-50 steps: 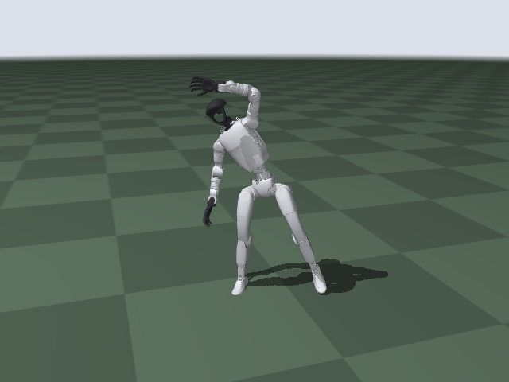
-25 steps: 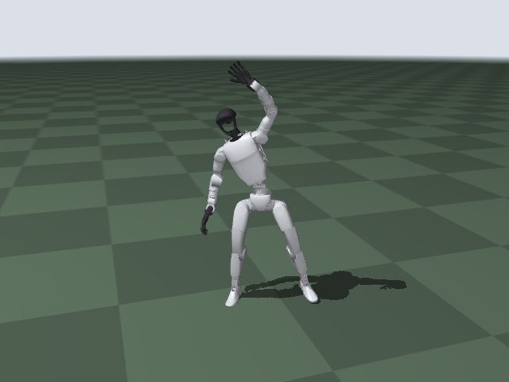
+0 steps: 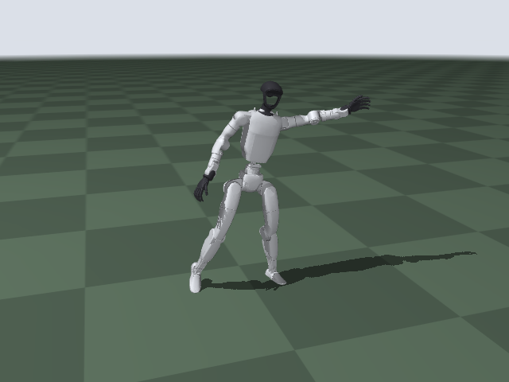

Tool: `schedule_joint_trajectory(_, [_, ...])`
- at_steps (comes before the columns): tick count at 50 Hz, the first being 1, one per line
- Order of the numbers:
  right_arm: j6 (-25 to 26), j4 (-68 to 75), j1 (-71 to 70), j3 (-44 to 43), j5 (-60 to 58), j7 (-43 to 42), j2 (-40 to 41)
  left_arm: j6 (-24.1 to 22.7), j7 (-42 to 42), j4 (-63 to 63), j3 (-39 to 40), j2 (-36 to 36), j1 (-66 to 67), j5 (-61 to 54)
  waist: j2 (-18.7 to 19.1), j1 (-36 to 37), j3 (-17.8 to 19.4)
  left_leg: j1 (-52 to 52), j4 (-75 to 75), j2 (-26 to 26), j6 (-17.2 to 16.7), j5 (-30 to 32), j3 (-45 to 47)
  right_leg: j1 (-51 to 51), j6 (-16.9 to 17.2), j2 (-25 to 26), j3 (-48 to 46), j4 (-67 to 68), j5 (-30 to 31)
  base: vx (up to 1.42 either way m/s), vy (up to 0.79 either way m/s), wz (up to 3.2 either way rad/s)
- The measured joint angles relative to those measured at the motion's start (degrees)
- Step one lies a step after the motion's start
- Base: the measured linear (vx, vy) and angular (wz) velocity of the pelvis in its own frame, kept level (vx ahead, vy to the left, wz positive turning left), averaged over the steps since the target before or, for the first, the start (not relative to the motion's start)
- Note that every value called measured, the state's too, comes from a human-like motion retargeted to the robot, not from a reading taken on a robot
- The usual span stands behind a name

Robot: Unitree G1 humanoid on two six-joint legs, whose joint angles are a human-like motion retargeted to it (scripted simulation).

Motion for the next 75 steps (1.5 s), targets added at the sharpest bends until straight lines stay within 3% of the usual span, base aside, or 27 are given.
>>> schedule_joint_trajectory(5, [1.1,0.2,-1.6,2.4,-0.3,1.2,6.1,1.6,0.9,2.9,0.0,0.2,0.0,-6.2,-7.1,-1.1,3.8,1.4,-1.9,3.2,-0.3,0.7,-4.6,1.6,0.0,6.7,8.1,1.1,4.9,0.09,-0.08,0.79])
schedule_joint_trajectory(12, [1.7,1.4,-1.8,4.4,1.7,0.9,10.7,3.2,2.3,6.2,0.0,0.4,0.0,-15.9,-14.8,-0.1,5.2,2.8,-2.0,4.1,-1.0,0.4,-6.6,3.8,0.0,8.7,9.5,2.3,5.4,0.07,-0.08,0.3])
schedule_joint_trajectory(18, [1.6,1.8,-2.3,4.0,2.6,-0.2,10.5,4.0,2.9,6.2,0.0,-0.4,0.0,-19.5,-13.7,2.5,3.4,1.1,-2.2,4.1,-0.8,1.4,-4.7,4.2,0.0,6.1,4.9,-2.9,2.0,-0.06,0.04,-0.29])
schedule_joint_trajectory(27, [1.1,1.4,-1.0,2.0,1.8,-1.3,2.7,2.6,1.8,6.0,0.0,-1.6,0.0,-16.2,-10.7,5.4,-0.5,0.1,-1.8,-7.8,1.5,1.4,1.6,3.1,-0.4,-7.0,-6.5,-6.4,-19.5,-0.06,0.0,-0.48])
schedule_joint_trajectory(30, [1.0,1.7,-0.3,1.3,1.8,-1.3,0.3,1.3,1.3,4.3,0.0,-1.7,-0.3,-12.5,-8.1,7.0,-2.1,-0.1,-0.6,-9.1,0.9,1.0,5.0,3.5,-1.9,-9.4,-13.4,-8.4,-24.7,-0.05,-0.23,-0.89])
schedule_joint_trajectory(35, [0.7,3.5,1.6,-1.5,3.3,-1.0,-4.8,-1.0,0.5,-0.8,0.0,-0.4,-3.9,-4.4,-0.7,9.7,-4.2,0.1,2.1,-8.8,-0.7,1.3,10.5,5.9,0.0,-9.7,-15.6,-16.1,-28.3,-0.05,-0.32,-1.04])
schedule_joint_trajectory(43, [-0.1,3.0,4.1,-7.2,5.3,-0.9,-12.3,-3.9,-3.4,-13.2,-3.4,5.2,-21.8,9.6,13.2,10.5,-7.2,0.4,8.4,-0.3,-3.1,9.3,15.8,4.6,0.0,-0.8,-5.2,-22.3,-26.7,-0.05,-0.46,-1.25])
schedule_joint_trajectory(50, [1.2,0.8,-0.4,-4.9,3.4,-0.1,-18.3,-6.6,-2.6,-40.0,-10.9,5.2,-28.6,17.1,20.7,1.4,-2.3,0.5,17.7,0.9,2.0,17.8,16.4,5.4,0.0,-0.1,2.6,-22.3,-25.9,0.04,-0.25,-1.12])
schedule_joint_trajectory(55, [1.3,0.6,-2.8,-3.2,3.1,1.4,-21.6,-7.4,0.5,-62.3,-19.3,5.2,-28.4,33.3,24.9,-5.5,1.5,0.5,22.4,0.6,4.8,22.3,14.9,6.4,0.0,0.1,7.4,-23.1,-25.2,0.06,-0.11,-1.0])
schedule_joint_trajectory(60, [0.3,0.0,-3.9,-3.2,3.8,1.0,-24.8,-6.5,2.9,-77.3,-27.9,5.2,-31.2,50.3,29.3,-12.4,4.7,0.7,24.0,0.0,4.5,24.4,11.6,6.2,0.0,1.0,11.2,-23.7,-24.6,0.05,-0.04,-0.77])
schedule_joint_trajectory(61, [3.0,0.5,-7.6,0.0,5.5,0.4,-23.6,-7.3,-0.6,-83.2,-23.7,5.2,-26.5,20.6,28.3,-15.5,6.8,1.1,23.9,-1.0,4.9,24.5,11.2,6.2,0.0,0.1,11.8,-23.7,-24.8,0.01,0.06,-0.57])
schedule_joint_trajectory(62, [4.5,0.9,-9.9,2.1,6.7,0.0,-23.0,-8.7,-4.0,-88.0,-21.2,5.2,-23.3,1.2,27.9,-17.8,8.2,1.4,23.7,-1.6,4.9,24.6,10.8,6.2,0.0,-0.4,12.3,-23.7,-24.8,0.01,0.05,-0.52])
schedule_joint_trajectory(65, [3.0,1.4,-7.9,0.7,7.7,-0.3,-23.4,-13.1,-7.7,-91.8,-23.1,5.2,-23.4,5.3,29.7,-19.5,8.9,2.1,23.2,-1.4,3.5,24.6,9.2,6.0,0.0,0.6,13.3,-24.1,-24.5,0.03,-0.01,-0.37])
schedule_joint_trajectory(71, [3.0,3.2,-2.9,-2.9,9.2,-0.7,-19.7,-13.3,-5.8,-90.1,-23.8,5.2,-25.0,6.2,30.3,-19.7,8.5,2.7,22.4,-1.5,0.3,23.1,6.6,6.1,0.0,0.8,12.8,-24.0,-24.7,0.0,0.03,0.12])
schedule_joint_trajectory(72, [2.6,3.3,-1.2,-4.3,8.8,-0.7,-19.0,-12.3,-4.1,-87.9,-25.0,5.2,-27.0,12.8,30.3,-18.9,7.8,2.7,21.8,-1.6,-0.4,22.7,6.0,6.1,0.0,0.6,12.2,-24.0,-24.8,0.0,0.04,0.55])
schedule_joint_trajectory(73, [1.3,3.0,1.9,-7.3,7.5,-0.5,-18.9,-9.9,1.3,-82.9,-29.2,5.2,-32.4,35.2,30.7,-17.3,6.2,2.9,20.6,-1.9,-1.3,22.6,5.2,6.2,0.0,0.5,11.4,-24.0,-24.8,0.0,0.02,0.65])
schedule_joint_trajectory(75, [0.4,3.1,4.4,-9.5,6.4,-0.6,-17.3,-7.4,5.4,-77.5,-32.7,5.2,-36.9,51.0,30.8,-15.2,4.9,2.8,19.6,-1.3,-3.0,20.9,4.0,6.4,0.0,1.1,10.0,-24.0,-24.8,-0.02,0.04,0.69])
